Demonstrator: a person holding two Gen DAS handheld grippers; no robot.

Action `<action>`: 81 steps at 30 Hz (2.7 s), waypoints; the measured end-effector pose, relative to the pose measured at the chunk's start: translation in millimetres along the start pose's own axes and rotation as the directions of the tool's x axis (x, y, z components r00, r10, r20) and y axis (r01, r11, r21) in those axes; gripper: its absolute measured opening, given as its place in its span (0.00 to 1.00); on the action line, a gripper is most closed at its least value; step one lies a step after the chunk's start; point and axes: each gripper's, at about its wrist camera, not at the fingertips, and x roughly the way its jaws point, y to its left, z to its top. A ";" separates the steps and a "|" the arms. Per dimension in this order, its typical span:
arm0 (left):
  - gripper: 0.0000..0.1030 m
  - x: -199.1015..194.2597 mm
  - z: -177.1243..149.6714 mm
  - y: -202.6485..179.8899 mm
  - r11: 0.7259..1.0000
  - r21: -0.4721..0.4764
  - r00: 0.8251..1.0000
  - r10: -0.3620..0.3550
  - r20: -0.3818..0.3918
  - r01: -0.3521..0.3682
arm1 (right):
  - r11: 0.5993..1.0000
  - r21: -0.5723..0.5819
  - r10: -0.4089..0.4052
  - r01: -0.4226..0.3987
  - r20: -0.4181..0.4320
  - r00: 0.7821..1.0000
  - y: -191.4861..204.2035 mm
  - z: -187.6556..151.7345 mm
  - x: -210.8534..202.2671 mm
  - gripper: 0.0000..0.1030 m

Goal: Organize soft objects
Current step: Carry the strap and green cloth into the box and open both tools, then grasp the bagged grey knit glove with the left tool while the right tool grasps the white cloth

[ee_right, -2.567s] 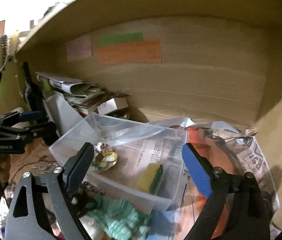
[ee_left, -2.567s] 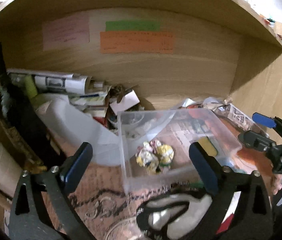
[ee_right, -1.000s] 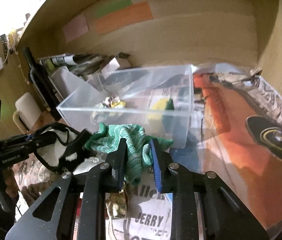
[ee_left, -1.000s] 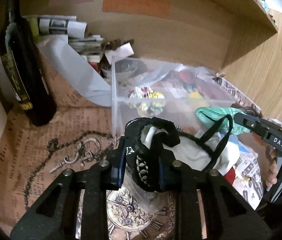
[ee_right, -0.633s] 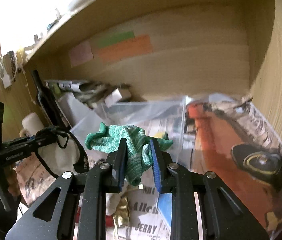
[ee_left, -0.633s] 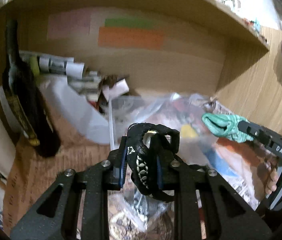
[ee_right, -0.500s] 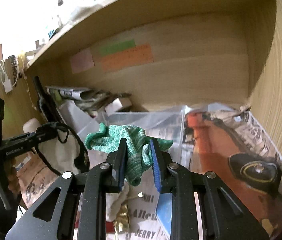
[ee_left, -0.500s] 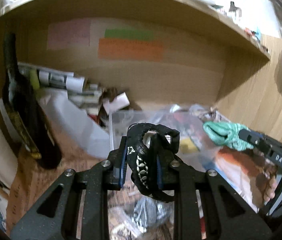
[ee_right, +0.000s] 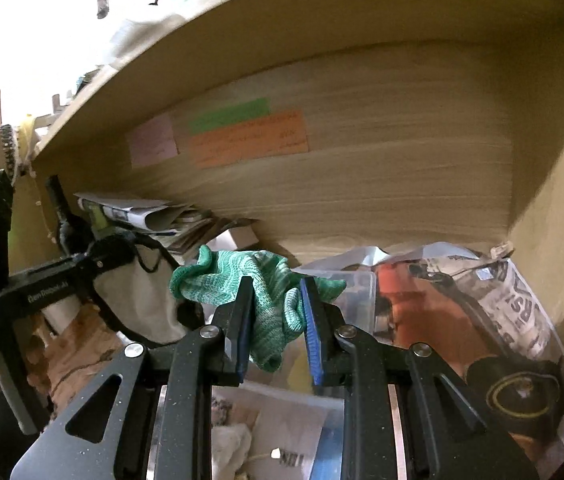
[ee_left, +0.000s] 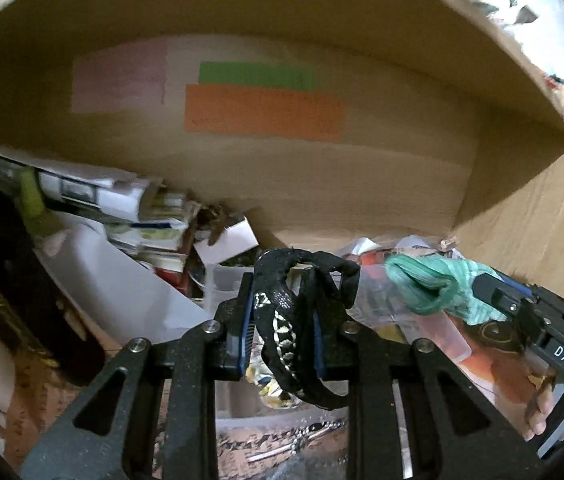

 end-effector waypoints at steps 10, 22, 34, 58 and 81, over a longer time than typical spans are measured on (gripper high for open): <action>0.23 57.8 -12.4 -6.7 0.999 0.041 0.993 0.035 -0.112 -0.031 | 0.997 -0.072 -0.047 0.039 -0.108 0.993 10.3 2.8 55.9 0.20; 0.35 81.3 -29.0 -6.4 0.998 0.064 0.967 0.000 -0.256 0.017 | 0.989 -0.123 -0.116 0.085 -0.271 0.955 2.4 -21.1 103.9 0.22; 0.78 28.0 -19.4 -1.0 0.997 0.076 0.986 0.000 -0.167 0.013 | 0.988 -0.117 -0.120 0.098 -0.196 0.973 6.3 -7.4 73.0 0.66; 0.98 -32.4 -103.3 14.7 0.998 0.063 0.966 0.027 -0.255 -0.012 | 0.999 -0.051 -0.016 0.004 -0.236 0.972 31.4 -84.2 3.2 0.94; 0.34 -17.2 -136.6 11.5 0.995 -0.013 0.927 -0.098 -0.363 0.101 | 0.993 -0.046 0.093 -0.111 -0.289 0.953 49.3 -108.4 -3.7 0.25</action>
